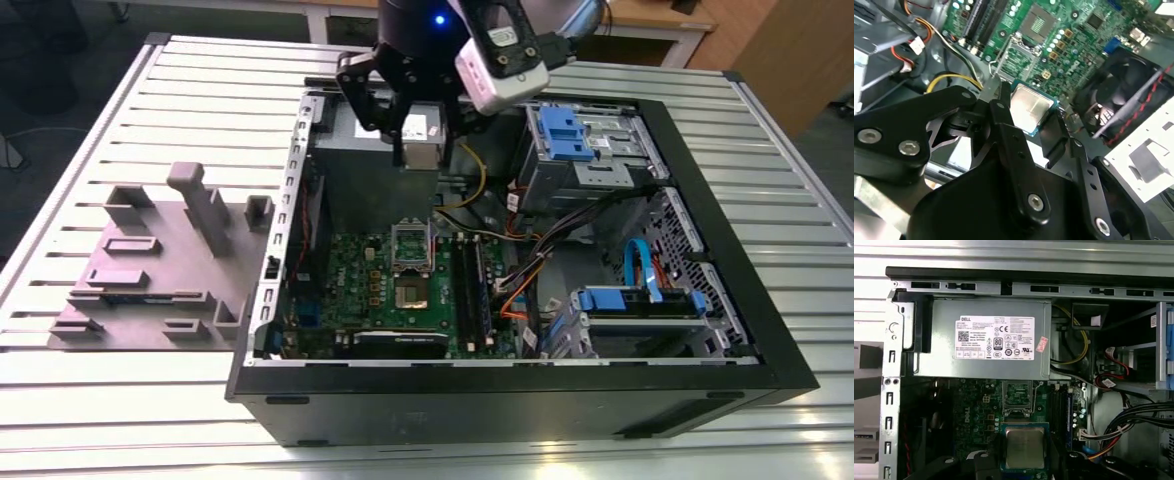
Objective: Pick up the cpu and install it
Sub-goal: 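Pick up the cpu and move it towards the insertion slot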
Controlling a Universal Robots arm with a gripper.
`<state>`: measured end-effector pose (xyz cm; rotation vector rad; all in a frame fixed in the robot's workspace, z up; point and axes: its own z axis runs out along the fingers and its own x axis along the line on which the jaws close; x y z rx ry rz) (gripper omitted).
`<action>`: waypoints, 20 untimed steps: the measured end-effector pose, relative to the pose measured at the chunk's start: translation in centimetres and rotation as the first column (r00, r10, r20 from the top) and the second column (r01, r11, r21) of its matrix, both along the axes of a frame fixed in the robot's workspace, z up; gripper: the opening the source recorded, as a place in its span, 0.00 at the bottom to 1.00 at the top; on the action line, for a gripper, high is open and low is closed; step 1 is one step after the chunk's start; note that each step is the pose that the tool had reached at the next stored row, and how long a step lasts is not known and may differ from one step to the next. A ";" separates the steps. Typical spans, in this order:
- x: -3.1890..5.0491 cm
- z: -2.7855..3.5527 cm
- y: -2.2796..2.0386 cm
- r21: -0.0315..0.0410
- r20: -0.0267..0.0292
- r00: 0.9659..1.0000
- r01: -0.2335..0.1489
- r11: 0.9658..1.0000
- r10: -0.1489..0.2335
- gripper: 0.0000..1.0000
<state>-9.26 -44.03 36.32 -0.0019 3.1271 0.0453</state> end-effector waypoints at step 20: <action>0.83 -0.59 -0.30 -0.007 0.000 1.000 0.000 1.000 0.000 0.47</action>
